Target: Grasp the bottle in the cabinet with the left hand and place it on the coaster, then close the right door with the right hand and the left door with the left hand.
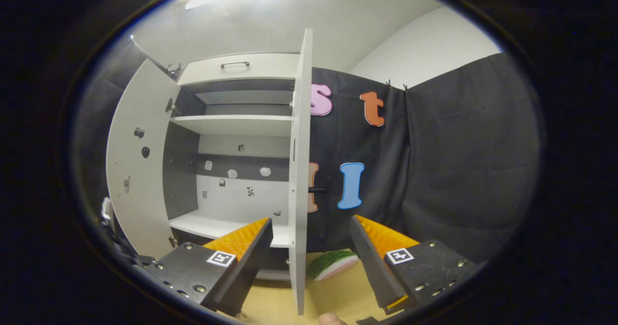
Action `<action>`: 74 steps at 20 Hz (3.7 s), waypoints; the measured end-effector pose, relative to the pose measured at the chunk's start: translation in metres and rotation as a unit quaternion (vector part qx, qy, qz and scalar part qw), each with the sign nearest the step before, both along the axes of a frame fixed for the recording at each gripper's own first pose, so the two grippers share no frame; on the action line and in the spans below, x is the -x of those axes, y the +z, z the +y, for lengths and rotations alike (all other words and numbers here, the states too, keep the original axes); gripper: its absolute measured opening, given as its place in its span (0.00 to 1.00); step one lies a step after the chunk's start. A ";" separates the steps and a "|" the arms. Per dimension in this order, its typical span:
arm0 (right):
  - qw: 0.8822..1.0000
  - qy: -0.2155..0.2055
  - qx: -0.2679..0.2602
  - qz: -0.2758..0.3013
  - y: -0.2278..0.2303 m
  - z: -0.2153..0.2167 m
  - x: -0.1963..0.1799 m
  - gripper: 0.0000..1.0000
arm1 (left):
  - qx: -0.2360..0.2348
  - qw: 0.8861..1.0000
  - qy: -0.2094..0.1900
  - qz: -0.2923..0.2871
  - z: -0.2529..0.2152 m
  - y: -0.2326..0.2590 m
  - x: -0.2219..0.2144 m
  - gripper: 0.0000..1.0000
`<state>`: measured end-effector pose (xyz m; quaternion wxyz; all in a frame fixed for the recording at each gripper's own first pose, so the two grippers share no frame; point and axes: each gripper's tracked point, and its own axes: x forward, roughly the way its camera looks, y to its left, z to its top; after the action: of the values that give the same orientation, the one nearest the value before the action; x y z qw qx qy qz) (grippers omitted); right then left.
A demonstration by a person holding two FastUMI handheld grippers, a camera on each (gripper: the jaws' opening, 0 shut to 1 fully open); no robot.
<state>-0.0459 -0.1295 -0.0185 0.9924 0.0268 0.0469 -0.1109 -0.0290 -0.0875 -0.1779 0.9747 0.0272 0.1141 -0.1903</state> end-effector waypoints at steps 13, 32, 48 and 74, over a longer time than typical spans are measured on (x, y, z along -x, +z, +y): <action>0.999 -0.045 0.023 -0.016 0.010 -0.047 -0.027 0.98 | 0.041 0.992 0.084 -0.084 0.042 0.130 -0.025 0.95; 0.998 0.052 0.028 -0.035 0.025 -0.015 -0.051 0.92 | 0.030 0.982 0.153 -0.106 0.087 0.168 0.002 0.95; 0.987 0.156 -0.048 -0.014 0.016 0.049 -0.092 0.96 | 0.023 0.970 0.223 -0.098 0.127 0.168 0.035 0.95; 0.979 0.193 -0.064 -0.010 0.000 0.162 -0.186 0.98 | 0.004 0.919 0.374 -0.126 0.271 0.194 0.067 0.96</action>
<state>0.1402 0.0322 -0.0180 0.9917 0.0817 0.0485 0.0862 -0.0958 0.1835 0.0163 0.9811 0.0026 -0.0081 0.1931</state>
